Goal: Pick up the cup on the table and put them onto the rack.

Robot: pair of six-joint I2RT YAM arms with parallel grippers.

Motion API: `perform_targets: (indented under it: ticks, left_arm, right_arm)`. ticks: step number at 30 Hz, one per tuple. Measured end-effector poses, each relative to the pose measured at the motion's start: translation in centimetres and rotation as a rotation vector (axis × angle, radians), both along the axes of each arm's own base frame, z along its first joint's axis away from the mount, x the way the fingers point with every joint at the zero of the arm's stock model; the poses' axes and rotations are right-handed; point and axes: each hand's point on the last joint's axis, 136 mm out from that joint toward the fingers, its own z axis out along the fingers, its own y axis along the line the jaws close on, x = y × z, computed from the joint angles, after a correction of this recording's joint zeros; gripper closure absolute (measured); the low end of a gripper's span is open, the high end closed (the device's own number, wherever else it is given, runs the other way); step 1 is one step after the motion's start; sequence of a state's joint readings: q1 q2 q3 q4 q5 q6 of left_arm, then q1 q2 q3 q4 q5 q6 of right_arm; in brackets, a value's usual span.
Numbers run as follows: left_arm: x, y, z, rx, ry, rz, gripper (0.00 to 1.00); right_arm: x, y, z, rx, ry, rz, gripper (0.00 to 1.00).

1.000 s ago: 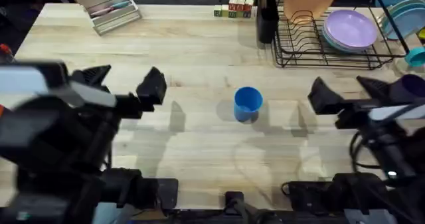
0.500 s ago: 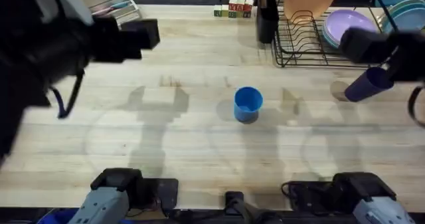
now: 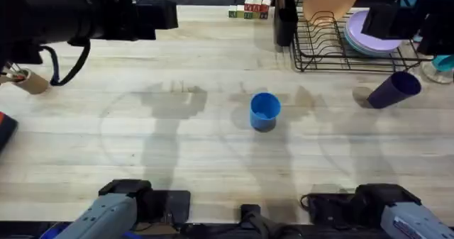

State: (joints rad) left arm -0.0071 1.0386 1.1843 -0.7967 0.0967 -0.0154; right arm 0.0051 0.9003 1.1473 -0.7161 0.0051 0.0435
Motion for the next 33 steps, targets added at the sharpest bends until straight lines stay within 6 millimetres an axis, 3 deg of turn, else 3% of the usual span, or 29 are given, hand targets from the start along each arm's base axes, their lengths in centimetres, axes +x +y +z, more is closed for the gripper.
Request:
perform_targets:
  ticks: [15, 16, 17, 21, 27, 33]
  left_arm:
    - [0.0, -0.2, 0.0, -0.008, 0.000, -0.010, 0.008]
    - [0.0, -0.2, 0.0, -0.008, 0.000, -0.009, 0.007]
    - [0.0, -0.2, 0.0, -0.008, 0.002, -0.010, 0.008]
    - [0.0, -0.2, 0.0, -0.008, 0.001, -0.010, 0.007]
    - [0.0, -0.2, 0.0, -0.008, 0.001, -0.010, 0.007]
    - [0.0, -0.2, 0.0, -0.008, 0.001, -0.010, 0.007]
  right_arm:
    - [-1.6, -0.2, -1.1, 0.003, 0.062, -0.008, 0.009]
    - [-1.5, -1.2, -1.4, 0.013, 0.081, -0.048, 0.009]
    - [-1.2, -4.0, -2.2, 0.056, 0.161, -0.177, 0.009]
    - [-1.1, -6.5, -3.3, 0.090, 0.246, -0.278, 0.009]
    - [-1.0, -8.4, -5.4, 0.120, 0.364, -0.349, 0.009]
    - [-0.6, -8.8, -6.6, 0.128, 0.414, -0.360, 0.009]
